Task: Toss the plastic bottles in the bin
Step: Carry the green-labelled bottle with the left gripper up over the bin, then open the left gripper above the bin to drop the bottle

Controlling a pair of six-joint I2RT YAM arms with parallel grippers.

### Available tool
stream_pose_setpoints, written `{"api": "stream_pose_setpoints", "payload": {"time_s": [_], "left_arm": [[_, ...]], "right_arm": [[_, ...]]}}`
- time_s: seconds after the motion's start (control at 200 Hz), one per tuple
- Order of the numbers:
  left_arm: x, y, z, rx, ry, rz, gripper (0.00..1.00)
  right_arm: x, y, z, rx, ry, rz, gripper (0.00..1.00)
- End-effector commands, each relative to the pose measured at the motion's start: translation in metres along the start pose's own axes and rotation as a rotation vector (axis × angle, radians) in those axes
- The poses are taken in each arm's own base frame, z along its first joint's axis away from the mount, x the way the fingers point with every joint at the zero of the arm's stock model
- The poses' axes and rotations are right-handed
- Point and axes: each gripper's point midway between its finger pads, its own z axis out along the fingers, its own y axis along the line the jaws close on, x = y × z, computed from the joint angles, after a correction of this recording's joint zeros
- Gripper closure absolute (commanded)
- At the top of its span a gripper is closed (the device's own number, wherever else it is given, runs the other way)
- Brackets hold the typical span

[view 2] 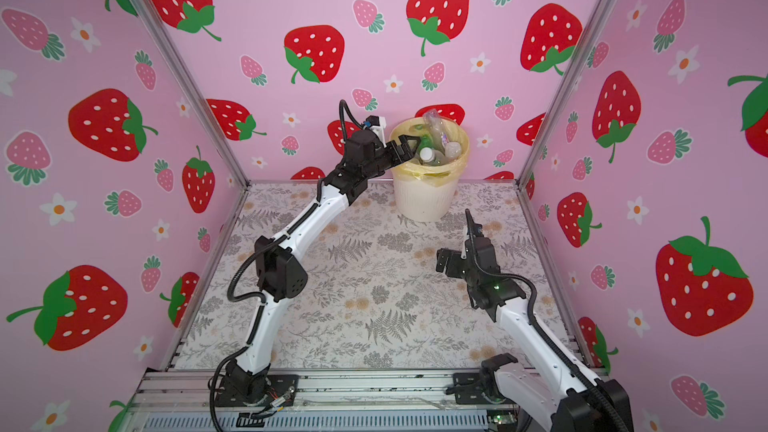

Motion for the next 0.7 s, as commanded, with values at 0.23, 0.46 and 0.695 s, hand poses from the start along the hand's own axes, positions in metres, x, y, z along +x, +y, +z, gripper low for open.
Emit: {"api": "stream_pose_setpoints", "payload": {"time_s": [0.23, 0.46, 0.695], "left_arm": [[-0.079, -0.074, -0.089, 0.075, -0.141, 0.106, 0.01], [-0.07, -0.057, -0.123, -0.036, -0.123, 0.158, 0.01], [-0.042, 0.011, -0.151, -0.249, -0.058, 0.16, 0.01]], "right_arm": [[-0.006, 0.006, -0.002, -0.022, -0.003, 0.02, 0.01], [-0.009, 0.004, -0.005, -0.011, -0.01, 0.007, 0.01], [-0.007, 0.003, -0.003, -0.007, -0.005, -0.009, 0.01]]}}
